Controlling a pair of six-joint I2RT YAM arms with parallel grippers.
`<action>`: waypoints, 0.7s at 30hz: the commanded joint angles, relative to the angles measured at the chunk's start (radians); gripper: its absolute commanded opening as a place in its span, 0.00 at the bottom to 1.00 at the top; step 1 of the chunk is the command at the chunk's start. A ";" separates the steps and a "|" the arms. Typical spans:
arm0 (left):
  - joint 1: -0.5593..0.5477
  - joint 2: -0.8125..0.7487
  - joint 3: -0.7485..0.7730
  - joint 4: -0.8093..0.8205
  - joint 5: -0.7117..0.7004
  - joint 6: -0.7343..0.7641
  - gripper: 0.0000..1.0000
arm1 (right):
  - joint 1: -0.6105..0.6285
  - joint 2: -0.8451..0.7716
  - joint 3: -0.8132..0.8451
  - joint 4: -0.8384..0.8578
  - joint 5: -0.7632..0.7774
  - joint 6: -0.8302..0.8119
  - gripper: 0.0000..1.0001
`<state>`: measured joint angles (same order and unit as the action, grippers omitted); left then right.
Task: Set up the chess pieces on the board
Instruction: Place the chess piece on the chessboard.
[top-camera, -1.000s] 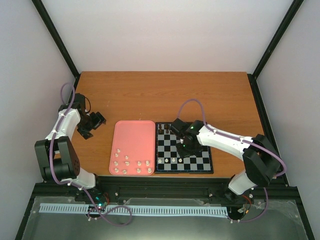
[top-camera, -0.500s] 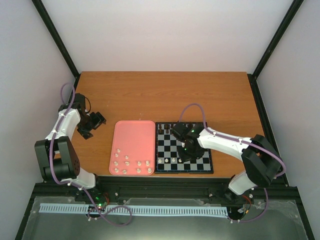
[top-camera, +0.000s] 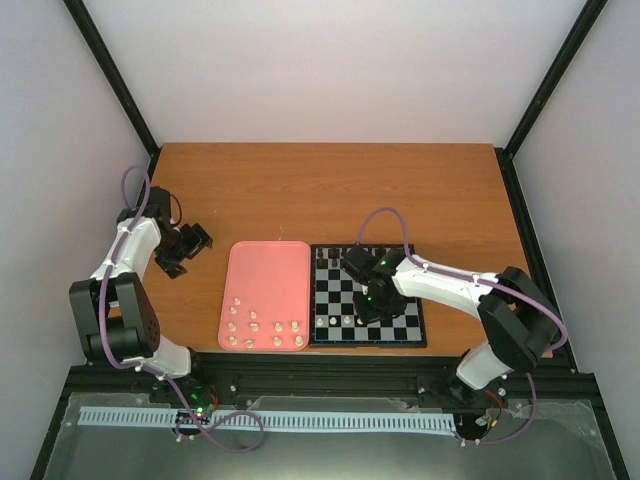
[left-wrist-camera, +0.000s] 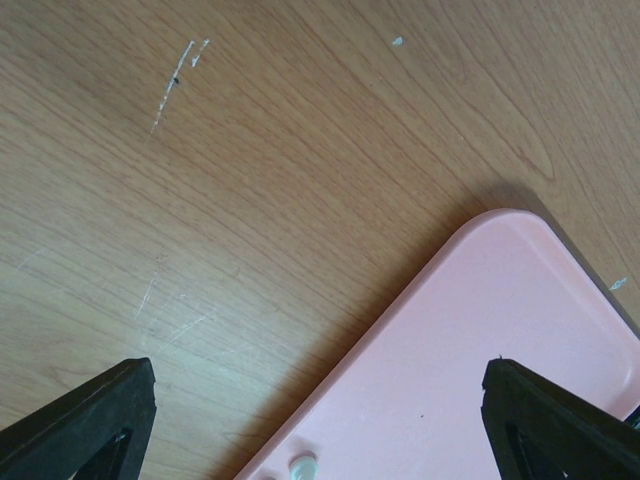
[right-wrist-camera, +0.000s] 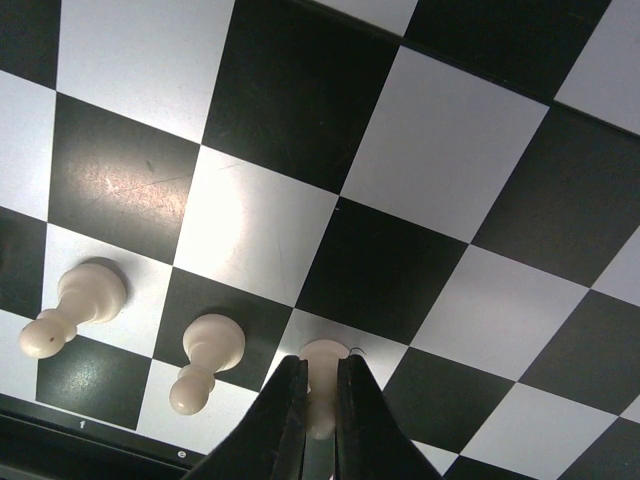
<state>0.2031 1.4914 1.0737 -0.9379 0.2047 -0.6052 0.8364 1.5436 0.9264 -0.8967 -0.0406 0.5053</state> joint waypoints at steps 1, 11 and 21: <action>0.010 -0.010 0.012 0.010 0.007 0.013 1.00 | -0.002 0.022 -0.014 0.007 0.016 0.002 0.03; 0.009 -0.008 0.008 0.015 0.015 0.012 1.00 | -0.002 0.036 -0.014 -0.002 0.025 0.003 0.08; 0.009 -0.006 0.010 0.015 0.018 0.013 1.00 | -0.002 -0.010 0.017 -0.027 0.050 0.002 0.24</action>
<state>0.2031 1.4914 1.0737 -0.9348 0.2123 -0.6048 0.8364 1.5673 0.9264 -0.9005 -0.0315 0.4988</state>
